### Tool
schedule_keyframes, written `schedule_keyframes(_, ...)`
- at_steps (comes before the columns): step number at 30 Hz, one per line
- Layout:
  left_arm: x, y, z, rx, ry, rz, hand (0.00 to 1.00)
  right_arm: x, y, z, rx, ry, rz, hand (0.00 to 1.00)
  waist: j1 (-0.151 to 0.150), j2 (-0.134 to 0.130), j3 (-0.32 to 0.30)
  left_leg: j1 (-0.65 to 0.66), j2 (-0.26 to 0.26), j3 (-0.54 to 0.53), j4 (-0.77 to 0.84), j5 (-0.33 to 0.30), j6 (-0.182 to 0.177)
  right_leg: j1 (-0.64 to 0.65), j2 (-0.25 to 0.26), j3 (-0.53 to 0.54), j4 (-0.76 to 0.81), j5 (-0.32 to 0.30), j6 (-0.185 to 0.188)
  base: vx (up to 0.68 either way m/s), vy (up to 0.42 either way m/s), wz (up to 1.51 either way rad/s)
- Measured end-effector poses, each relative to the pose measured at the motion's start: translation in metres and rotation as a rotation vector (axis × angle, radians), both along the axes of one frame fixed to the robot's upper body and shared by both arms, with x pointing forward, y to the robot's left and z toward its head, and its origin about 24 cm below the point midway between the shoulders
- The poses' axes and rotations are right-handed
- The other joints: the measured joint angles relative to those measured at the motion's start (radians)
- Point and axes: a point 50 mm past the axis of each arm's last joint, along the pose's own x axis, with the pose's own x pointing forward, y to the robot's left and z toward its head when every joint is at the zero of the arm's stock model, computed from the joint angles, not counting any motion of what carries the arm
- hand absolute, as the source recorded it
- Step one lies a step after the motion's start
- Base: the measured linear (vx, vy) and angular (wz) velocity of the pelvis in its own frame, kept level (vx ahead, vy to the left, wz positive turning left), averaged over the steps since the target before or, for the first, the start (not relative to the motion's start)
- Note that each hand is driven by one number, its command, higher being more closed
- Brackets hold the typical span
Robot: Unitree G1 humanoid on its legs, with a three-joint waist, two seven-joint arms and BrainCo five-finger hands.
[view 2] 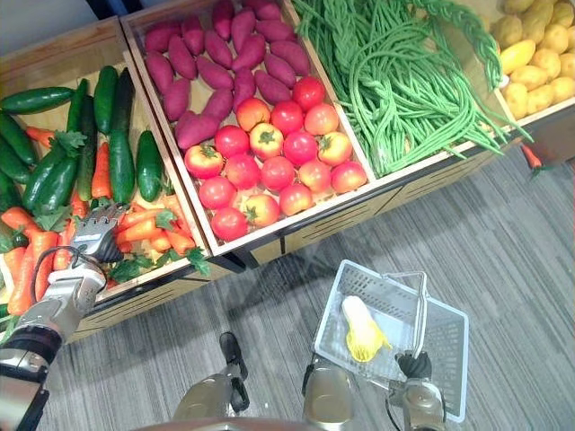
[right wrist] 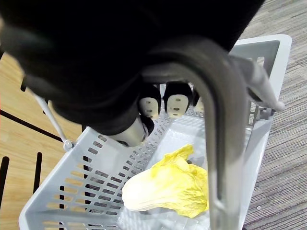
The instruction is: Pick vegetable in the basket
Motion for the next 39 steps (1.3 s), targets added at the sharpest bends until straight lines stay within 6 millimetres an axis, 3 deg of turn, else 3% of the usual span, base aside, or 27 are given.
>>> schedule_keyframes(1,0.002,0.0,0.003,0.002,-0.011,0.005,0.0,0.002,-0.001,0.001,-0.007,-0.003,0.009,1.0,0.0,-0.002,0.001,-0.009,0.001,0.005,0.0,0.0,0.0,-0.015,0.001,0.005,0.006,0.0,0.0,0.01,-0.002,-0.15)
schedule_keyframes(2,0.006,0.002,0.007,-0.003,-0.034,0.021,1.0,0.005,-0.002,0.003,-0.014,-0.012,0.016,1.0,0.004,-0.004,0.006,-0.019,0.001,0.015,0.0,0.0,0.0,-0.03,0.002,0.013,0.007,0.006,-0.004,0.01,0.0,-0.17)
schedule_keyframes(10,0.015,0.002,0.022,-0.002,-0.099,0.041,1.0,0.013,0.0,0.006,-0.022,-0.033,0.03,1.0,0.005,-0.01,0.029,-0.019,0.001,0.028,0.0,0.0,0.0,-0.042,0.003,0.031,0.012,0.009,-0.005,0.03,0.002,-0.06)
schedule_keyframes(25,0.009,-0.005,0.015,-0.007,-0.053,0.0,1.0,0.001,0.001,0.0,-0.021,0.008,0.018,1.0,0.001,-0.013,0.027,0.028,0.002,-0.018,0.0,0.003,0.004,0.044,-0.001,-0.022,-0.003,0.008,-0.004,0.03,0.006,0.1)
schedule_keyframes(29,0.006,-0.016,0.02,-0.007,-0.089,-0.06,1.0,-0.012,-0.002,-0.004,-0.033,0.052,0.011,1.0,0.02,-0.016,-0.002,0.046,0.001,-0.042,0.0,0.004,0.006,0.081,-0.001,-0.045,-0.014,0.008,-0.004,0.02,0.003,0.15)
schedule_keyframes(33,0.005,-0.029,0.035,-0.019,-0.163,-0.137,1.0,-0.022,-0.005,-0.006,-0.037,0.075,-0.006,1.0,0.023,-0.015,-0.073,0.048,0.0,-0.066,0.0,0.004,0.006,0.1,-0.002,-0.064,-0.022,0.008,-0.003,0.02,0.003,0.13)
schedule_keyframes(39,0.002,-0.05,0.055,-0.015,-0.231,-0.27,1.0,-0.021,-0.022,0.003,-0.091,0.09,0.013,1.0,0.024,-0.011,-0.126,0.063,-0.001,-0.066,-0.005,0.006,0.008,0.117,-0.003,-0.063,-0.026,0.008,-0.003,0.0,0.003,0.01)
